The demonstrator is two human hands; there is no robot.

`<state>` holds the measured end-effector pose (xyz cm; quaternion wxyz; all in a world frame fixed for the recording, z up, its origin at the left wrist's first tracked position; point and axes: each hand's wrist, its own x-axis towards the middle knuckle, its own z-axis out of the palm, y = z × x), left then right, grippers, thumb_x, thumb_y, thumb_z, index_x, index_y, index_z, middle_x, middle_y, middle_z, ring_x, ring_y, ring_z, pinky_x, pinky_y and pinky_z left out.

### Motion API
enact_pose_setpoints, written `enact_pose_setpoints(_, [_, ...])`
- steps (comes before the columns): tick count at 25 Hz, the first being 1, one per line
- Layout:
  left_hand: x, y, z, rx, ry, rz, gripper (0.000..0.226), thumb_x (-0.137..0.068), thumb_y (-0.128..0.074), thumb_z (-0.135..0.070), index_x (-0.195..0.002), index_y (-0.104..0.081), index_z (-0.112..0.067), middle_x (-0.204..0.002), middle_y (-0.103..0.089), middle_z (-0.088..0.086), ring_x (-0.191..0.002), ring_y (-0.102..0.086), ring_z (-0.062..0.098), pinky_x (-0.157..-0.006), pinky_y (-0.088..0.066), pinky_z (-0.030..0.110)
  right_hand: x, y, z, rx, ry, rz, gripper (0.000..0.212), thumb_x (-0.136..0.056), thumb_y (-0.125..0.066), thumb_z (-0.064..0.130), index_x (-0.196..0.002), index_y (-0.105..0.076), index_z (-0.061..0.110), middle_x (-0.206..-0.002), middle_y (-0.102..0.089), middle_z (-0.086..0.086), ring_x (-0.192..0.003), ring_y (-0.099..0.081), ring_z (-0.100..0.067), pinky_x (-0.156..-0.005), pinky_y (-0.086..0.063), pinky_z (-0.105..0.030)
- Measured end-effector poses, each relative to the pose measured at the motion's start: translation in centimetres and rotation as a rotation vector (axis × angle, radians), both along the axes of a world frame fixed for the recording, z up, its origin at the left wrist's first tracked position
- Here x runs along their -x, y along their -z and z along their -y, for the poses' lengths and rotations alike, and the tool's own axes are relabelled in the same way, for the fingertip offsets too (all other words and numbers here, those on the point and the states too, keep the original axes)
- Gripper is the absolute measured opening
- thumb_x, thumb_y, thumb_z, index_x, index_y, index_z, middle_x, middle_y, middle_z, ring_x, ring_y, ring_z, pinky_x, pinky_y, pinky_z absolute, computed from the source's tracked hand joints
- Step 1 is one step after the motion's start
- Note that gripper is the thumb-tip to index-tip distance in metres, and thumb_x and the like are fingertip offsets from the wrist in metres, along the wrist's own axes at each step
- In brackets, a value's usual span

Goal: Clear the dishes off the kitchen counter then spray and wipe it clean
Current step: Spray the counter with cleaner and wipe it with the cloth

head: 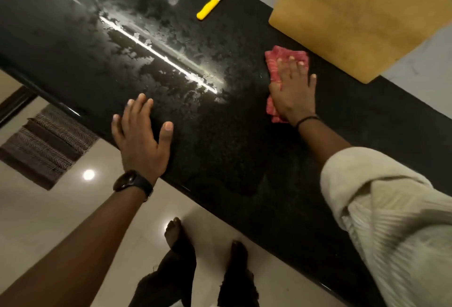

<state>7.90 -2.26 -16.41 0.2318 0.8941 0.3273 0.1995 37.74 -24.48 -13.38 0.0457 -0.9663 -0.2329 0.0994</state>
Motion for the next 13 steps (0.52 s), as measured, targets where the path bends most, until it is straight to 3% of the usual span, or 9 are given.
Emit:
enact_pose_setpoints(3, [-0.2, 0.2, -0.2, 0.029, 0.044, 0.042, 0.073, -0.100, -0.026, -0.063, -0.155, -0.034, -0.015, -0.166, -0.025, 0.001, -0.155, -0.015, 0.019, -0.125, -0.007, 0.052, 7.0, 0.4, -10.1, -0.019, -0.173, 0.020, 0.072, -0.096, -0.022, 0.052, -0.164, -0.014, 0.030, -0.172, -0.012, -0.006, -0.158, -0.008, -0.032, -0.124, -0.009, -0.064])
enact_pose_setpoints(6, [0.6, -0.7, -1.1, 0.168, 0.039, 0.229, 0.072, -0.100, -0.030, -0.062, -0.152, -0.039, -0.013, -0.164, -0.030, 0.002, -0.153, -0.024, 0.020, -0.122, -0.016, 0.054, 17.9, 0.4, -15.6, -0.024, -0.336, -0.008, 0.069, -0.098, -0.020, 0.052, -0.164, -0.012, 0.032, -0.173, -0.009, -0.005, -0.159, -0.003, -0.030, -0.124, -0.009, -0.063])
enact_pose_setpoints(9, [1.1, -1.7, -4.3, 0.197, 0.003, 0.301, 0.070, -0.101, -0.031, -0.061, -0.149, -0.044, -0.012, -0.161, -0.036, 0.005, -0.149, -0.032, 0.024, -0.117, -0.026, 0.056, 25.2, 0.3, -13.6, -0.013, -0.491, -0.048, 0.068, -0.101, -0.035, 0.048, -0.164, -0.014, 0.034, -0.173, -0.010, -0.002, -0.159, -0.004, -0.028, -0.124, -0.010, -0.063])
enact_pose_setpoints(13, [0.7, -1.9, -13.2, 0.083, -0.012, 0.134, 0.070, -0.100, -0.030, -0.064, -0.151, -0.041, -0.017, -0.163, -0.033, 0.002, -0.152, -0.024, 0.022, -0.122, -0.015, 0.051, 22.9, 0.3, -5.2, 0.041, -0.430, -0.001, 0.076, -0.091, -0.038, 0.048, -0.163, -0.015, 0.040, -0.173, -0.006, 0.004, -0.159, -0.003, -0.024, -0.124, -0.011, -0.063])
